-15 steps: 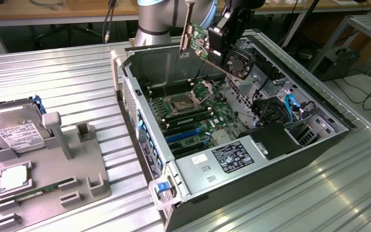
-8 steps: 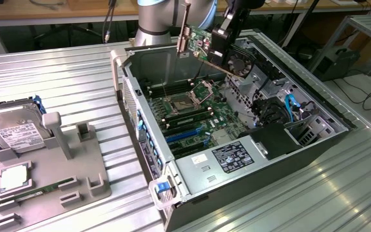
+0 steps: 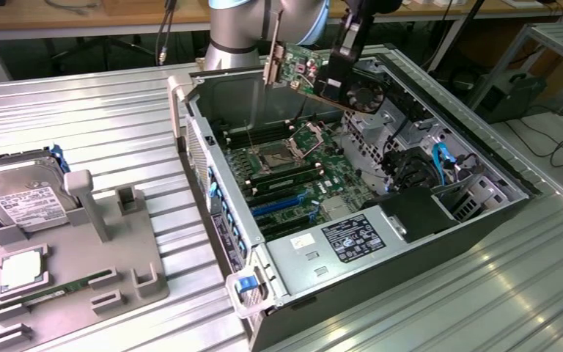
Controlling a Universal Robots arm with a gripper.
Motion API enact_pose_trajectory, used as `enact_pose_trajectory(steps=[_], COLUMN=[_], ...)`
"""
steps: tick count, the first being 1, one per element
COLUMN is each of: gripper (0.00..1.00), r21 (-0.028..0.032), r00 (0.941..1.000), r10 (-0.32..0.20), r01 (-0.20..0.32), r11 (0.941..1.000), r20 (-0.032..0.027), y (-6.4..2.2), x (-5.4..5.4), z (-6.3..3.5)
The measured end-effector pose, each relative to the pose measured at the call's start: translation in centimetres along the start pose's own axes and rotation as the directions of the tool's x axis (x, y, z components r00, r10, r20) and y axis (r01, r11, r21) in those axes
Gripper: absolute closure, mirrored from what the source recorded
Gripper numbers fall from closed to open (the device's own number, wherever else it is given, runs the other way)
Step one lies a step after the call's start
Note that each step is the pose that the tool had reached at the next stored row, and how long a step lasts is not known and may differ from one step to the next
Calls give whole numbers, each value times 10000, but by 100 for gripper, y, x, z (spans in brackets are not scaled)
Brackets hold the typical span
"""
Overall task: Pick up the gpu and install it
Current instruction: 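Insert the gpu into the slot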
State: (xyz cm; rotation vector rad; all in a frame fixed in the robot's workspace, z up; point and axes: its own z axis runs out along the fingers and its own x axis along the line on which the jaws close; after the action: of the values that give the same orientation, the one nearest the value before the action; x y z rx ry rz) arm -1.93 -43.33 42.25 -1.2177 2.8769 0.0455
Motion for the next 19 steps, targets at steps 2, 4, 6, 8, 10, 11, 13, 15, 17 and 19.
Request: enact_pose_trajectory(steps=[2, 4, 6, 8, 10, 11, 13, 15, 17, 19], gripper=[72, 72, 72, 72, 72, 72, 72, 72, 72, 72], r21=[-8, -18, -23, -31, -38, -41, -47, -58, -74, -88], r00=[9995, 9980, 9965, 9942, 9909, 9897, 9865, 9802, 9690, 9565], r10=[-307, -634, -832, -1079, -1347, -1432, -1636, -1981, -2470, -2916], r01=[306, 634, 832, 1079, 1347, 1432, 1636, 1981, 2470, 2915], r11=[9995, 9980, 9965, 9942, 9909, 9897, 9865, 9802, 9690, 9565], r20=[-6, -13, -15, -20, -24, -26, -29, -34, -41, -46], y=[0, 0, 0, 0, 0, 0, 0, 0, 0, 0], x=[0, 0, 0, 0, 0, 0, 0, 0, 0, 0], z=[0, 0, 0, 0, 0, 0, 0, 0, 1, 2])
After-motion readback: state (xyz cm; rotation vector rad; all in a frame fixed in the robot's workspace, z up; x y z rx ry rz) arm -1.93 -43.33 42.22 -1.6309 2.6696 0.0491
